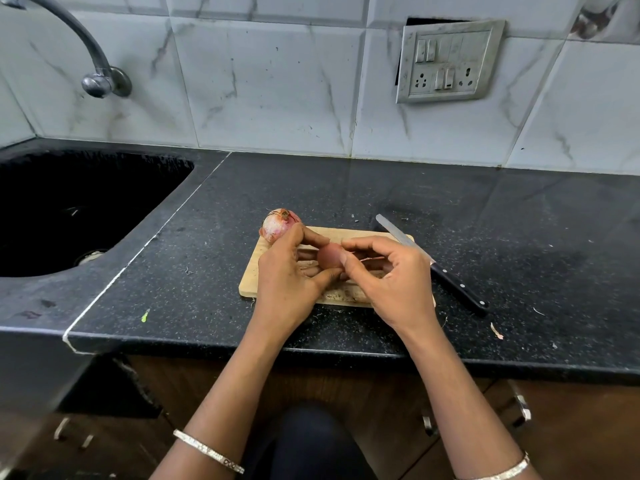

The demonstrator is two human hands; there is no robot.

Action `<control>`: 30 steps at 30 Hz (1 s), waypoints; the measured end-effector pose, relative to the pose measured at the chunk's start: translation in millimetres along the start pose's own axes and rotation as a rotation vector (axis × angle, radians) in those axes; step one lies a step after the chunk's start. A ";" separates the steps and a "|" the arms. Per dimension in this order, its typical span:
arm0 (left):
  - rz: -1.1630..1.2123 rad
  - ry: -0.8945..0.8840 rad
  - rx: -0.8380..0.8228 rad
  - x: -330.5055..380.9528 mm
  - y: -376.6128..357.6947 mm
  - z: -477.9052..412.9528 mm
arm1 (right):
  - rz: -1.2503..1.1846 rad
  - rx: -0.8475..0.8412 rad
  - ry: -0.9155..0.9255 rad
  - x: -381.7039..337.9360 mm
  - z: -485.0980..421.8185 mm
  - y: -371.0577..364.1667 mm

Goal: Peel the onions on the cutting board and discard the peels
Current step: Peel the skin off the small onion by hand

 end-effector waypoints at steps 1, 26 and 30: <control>-0.004 -0.003 0.002 0.0 0.1 0.0 | -0.009 -0.001 0.003 0.1 0.0 0.2; 0.019 0.005 -0.055 0.3 -0.8 -0.7 | 0.164 0.060 0.095 3.3 -0.3 -1.1; 0.018 0.007 -0.051 0.7 -1.2 -0.2 | 0.236 0.018 0.044 4.5 -0.7 -0.6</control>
Point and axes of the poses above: each hand's wrist, its own z-axis away from the middle knuckle, its own y-axis out of the back of the hand, x = y × z, the point moved 1 cm from there along -z, towards the middle knuckle, and after that the axes turned 4 degrees about -y, right-handed, at the moved point
